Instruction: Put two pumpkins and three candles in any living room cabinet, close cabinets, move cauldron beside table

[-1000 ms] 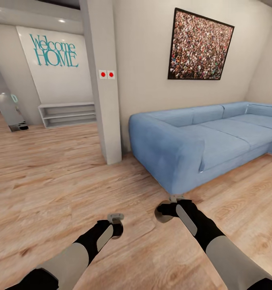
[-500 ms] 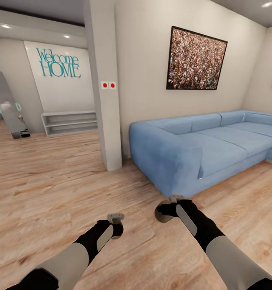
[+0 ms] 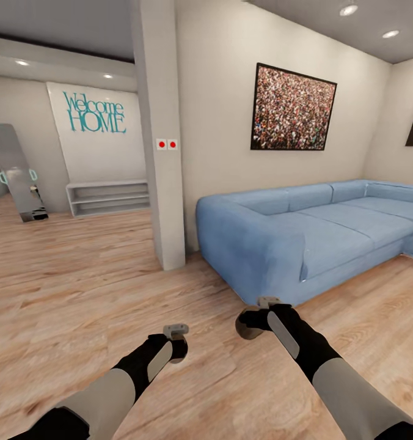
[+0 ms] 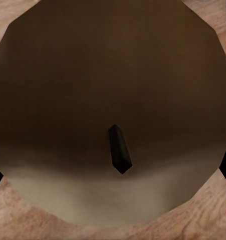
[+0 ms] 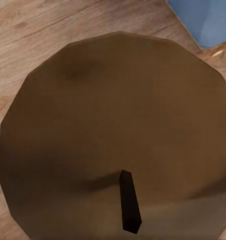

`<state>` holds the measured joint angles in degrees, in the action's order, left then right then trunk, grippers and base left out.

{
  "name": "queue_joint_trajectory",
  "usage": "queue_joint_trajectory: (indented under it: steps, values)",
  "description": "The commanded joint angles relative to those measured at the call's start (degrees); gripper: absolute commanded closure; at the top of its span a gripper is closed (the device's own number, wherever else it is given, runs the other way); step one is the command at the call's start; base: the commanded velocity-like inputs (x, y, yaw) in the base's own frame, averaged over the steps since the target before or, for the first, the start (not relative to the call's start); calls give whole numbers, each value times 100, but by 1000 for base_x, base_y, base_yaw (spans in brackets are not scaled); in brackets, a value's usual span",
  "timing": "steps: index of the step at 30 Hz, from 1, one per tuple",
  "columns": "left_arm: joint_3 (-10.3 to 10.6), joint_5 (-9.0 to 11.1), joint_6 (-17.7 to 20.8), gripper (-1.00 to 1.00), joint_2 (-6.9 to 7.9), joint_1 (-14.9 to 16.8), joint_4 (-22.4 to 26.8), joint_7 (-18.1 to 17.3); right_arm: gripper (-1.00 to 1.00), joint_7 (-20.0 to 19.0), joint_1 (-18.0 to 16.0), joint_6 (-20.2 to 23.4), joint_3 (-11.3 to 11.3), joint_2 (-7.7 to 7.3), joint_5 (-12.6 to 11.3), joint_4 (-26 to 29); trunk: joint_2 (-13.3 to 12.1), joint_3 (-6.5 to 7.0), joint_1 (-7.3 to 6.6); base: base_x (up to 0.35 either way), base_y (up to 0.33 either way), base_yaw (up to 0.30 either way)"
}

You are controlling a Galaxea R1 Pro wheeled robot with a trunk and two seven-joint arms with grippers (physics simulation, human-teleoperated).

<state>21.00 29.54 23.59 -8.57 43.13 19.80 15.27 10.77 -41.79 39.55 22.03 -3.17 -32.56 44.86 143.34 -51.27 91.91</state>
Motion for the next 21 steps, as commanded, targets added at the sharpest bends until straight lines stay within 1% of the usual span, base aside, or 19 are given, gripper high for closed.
queue_joint_trajectory:
  steps: [1,9,17,21]
  values:
    - [44,60,19,100,3,2,9,46,100,57,-4,11,30,-8,-66,9,1,15,-3,0,0,0]
    - [44,61,20,100,1,3,1,46,100,57,-4,14,30,-8,-66,-2,-10,149,-24,0,0,44]
    - [44,61,20,100,12,2,-18,46,100,57,-4,17,23,-8,-66,-23,-331,225,-200,0,0,83]
    - [44,61,22,100,13,3,-28,46,100,57,-4,10,14,-8,-66,-194,-491,262,-287,0,0,85]
